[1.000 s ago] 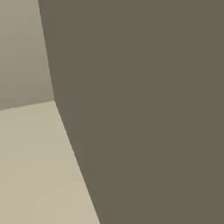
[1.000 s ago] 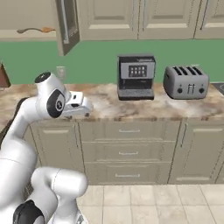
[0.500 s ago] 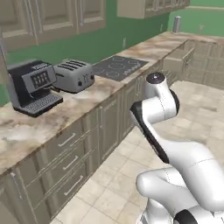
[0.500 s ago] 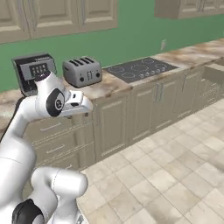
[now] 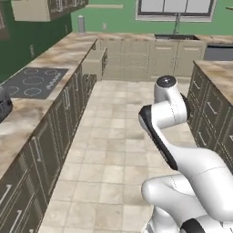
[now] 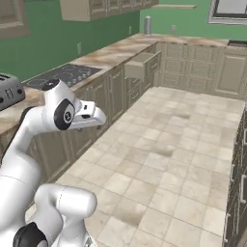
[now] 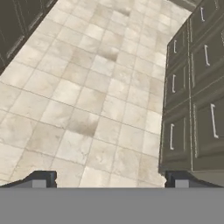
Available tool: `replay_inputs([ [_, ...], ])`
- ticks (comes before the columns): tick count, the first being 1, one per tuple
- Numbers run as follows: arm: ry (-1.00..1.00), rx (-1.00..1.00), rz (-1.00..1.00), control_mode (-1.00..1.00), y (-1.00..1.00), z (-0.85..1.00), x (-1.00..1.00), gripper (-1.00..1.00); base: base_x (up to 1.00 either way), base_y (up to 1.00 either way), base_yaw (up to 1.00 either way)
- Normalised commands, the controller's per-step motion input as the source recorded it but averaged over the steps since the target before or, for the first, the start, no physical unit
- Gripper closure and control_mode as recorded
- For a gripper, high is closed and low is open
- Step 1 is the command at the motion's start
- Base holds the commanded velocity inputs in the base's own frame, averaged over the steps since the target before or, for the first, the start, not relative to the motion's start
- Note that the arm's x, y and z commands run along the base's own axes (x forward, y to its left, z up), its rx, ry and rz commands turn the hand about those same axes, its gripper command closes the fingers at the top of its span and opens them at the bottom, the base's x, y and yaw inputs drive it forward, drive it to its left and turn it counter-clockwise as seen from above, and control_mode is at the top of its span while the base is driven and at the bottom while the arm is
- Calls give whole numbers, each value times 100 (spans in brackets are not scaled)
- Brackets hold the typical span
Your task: Organize the utensils by type. Pick up the wooden spoons from the counter and place them in the open cabinet. Then pick up the metallic utensils from the counter and place them in the open drawer.
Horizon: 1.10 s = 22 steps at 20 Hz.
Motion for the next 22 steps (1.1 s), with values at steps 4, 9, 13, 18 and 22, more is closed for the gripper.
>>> replay_inputs([
  [4, 0, 0, 0, 100, 0, 0, 0, -100, 91, 18, -36],
  [9, 0, 0, 0, 100, 0, 0, 0, -100, 100, 3, -18],
  [13, 0, 0, 0, 100, 0, 0, 0, -100, 100, -1, -6],
  [18, 0, 0, 0, 100, 0, 0, 0, -100, 98, -9, -3],
  [22, 0, 0, 0, 100, 0, 0, 0, -100, 97, -15, 0],
])
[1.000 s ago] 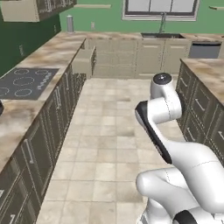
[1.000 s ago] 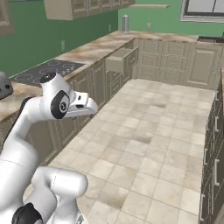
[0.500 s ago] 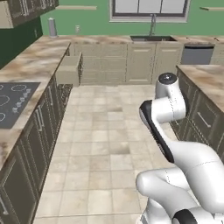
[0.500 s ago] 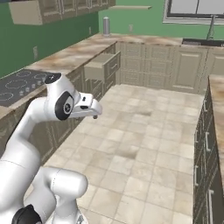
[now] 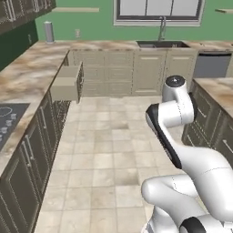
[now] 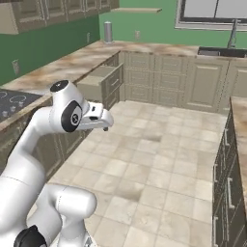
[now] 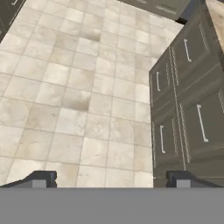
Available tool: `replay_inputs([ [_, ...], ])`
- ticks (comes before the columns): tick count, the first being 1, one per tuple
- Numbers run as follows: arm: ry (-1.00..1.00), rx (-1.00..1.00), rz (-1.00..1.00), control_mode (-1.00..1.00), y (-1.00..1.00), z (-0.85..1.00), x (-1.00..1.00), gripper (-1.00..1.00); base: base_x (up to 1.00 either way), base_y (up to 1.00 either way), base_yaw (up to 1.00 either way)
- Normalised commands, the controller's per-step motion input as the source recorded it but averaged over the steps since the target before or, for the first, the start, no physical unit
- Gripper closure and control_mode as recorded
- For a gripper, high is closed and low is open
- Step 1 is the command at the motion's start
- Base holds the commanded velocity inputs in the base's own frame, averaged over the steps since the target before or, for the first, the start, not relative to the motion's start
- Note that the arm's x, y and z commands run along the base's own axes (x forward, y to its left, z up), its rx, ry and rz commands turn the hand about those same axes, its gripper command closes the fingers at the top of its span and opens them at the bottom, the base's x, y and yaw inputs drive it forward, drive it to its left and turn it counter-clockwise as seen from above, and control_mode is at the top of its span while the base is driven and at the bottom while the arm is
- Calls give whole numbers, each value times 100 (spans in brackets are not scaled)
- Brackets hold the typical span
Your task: Organize the utensils by type. Pick up the wooden spoons from the counter and place them in the open cabinet. Then pick up the metallic utensils from the counter and place them in the open drawer.
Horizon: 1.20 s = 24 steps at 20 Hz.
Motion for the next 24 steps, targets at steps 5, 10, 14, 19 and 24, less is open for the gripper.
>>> replay_inputs([
  [5, 0, 0, 0, 100, 0, 0, 0, -100, 97, -19, -1],
  [10, 0, 0, 0, 100, 0, 0, 0, -100, 99, -28, 0],
  [14, 0, 0, 0, 100, 0, 0, 0, -100, 97, -27, 0],
  [19, 0, 0, 0, 100, 0, 0, 0, -100, 94, -27, -2],
  [24, 0, 0, 0, 100, 0, 0, 0, -100, 99, -33, 0],
])
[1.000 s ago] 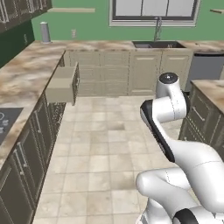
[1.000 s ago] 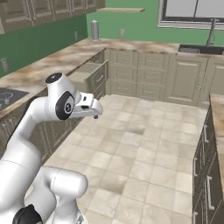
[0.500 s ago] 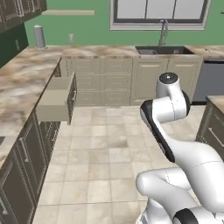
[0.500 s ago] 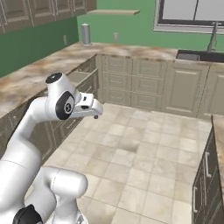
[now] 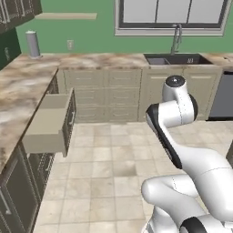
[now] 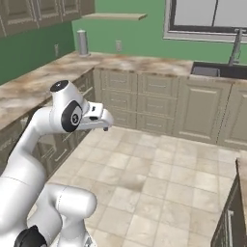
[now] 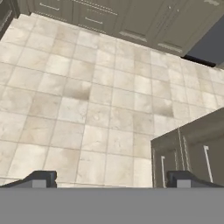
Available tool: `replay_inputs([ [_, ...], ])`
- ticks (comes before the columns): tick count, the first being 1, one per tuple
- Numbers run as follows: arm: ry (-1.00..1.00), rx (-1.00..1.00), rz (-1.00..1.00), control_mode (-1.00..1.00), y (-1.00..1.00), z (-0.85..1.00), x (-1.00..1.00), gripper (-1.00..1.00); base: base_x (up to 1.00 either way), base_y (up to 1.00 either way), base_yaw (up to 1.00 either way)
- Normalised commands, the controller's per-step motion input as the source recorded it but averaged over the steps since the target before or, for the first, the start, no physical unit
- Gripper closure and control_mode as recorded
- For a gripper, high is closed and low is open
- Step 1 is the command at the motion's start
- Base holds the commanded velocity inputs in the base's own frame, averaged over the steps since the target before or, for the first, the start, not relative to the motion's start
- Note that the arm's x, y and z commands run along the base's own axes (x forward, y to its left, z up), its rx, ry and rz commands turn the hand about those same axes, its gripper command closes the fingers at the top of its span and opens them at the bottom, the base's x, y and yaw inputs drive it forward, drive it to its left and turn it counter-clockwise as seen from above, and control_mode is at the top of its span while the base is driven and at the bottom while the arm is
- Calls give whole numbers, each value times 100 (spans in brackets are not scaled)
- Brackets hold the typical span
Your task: Organize the utensils by type. Pick up the wooden spoons from the counter and place them in the open cabinet. Then pick up the metallic utensils from the counter and place them in the open drawer.
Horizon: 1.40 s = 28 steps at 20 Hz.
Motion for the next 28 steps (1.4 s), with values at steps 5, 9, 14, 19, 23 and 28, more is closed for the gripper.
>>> replay_inputs([
  [5, 0, 0, 0, 100, 0, 0, 0, -100, 100, -51, 1],
  [9, 0, 0, 0, 100, 0, 0, 0, -100, 83, -49, -4],
  [14, 0, 0, 0, 100, 0, 0, 0, -100, 63, -37, -27],
  [19, 0, 0, 0, 100, 0, 0, 0, -100, 47, -19, -54],
  [23, 0, 0, 0, 100, 0, 0, 0, -100, 45, -14, -60],
  [28, 0, 0, 0, 100, 0, 0, 0, -100, 62, -3, -54],
])
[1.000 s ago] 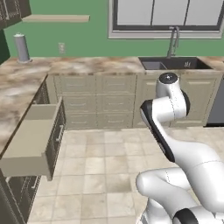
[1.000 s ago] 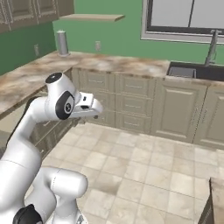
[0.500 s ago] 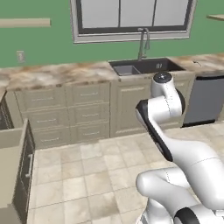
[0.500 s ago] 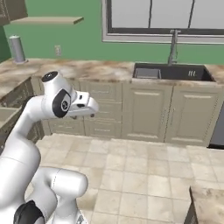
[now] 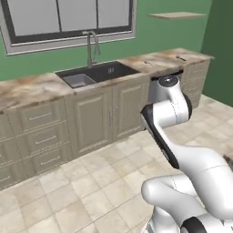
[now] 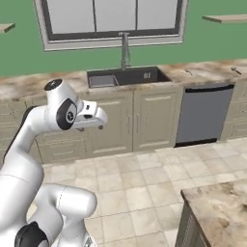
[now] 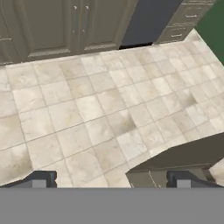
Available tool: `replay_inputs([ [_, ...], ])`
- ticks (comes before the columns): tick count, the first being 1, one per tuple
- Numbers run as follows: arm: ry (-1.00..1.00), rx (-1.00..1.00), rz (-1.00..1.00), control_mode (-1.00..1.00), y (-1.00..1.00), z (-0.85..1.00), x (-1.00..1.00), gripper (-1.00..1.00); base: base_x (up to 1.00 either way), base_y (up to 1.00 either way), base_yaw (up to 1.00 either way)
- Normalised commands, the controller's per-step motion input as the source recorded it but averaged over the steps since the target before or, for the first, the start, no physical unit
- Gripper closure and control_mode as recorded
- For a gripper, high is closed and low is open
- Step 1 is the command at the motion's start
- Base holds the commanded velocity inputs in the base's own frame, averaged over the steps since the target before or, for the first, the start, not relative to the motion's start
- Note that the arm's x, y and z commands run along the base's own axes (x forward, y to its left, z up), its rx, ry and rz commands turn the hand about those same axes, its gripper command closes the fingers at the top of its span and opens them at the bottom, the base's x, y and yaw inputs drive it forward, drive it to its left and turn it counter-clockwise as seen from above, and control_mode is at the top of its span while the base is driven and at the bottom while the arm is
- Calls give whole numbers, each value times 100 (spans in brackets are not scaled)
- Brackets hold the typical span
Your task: Organize the utensils by type. Pick up the wooden spoons from the counter and place them in the open cabinet. Then pick up the metallic utensils from the counter and place them in the open drawer.
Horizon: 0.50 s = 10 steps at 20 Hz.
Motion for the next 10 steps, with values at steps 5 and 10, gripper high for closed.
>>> replay_inputs([
  [5, 0, 0, 0, 100, 0, 0, 0, -100, 67, 0, -52],
  [10, 0, 0, 0, 100, 0, 0, 0, -100, 77, 24, -53],
])
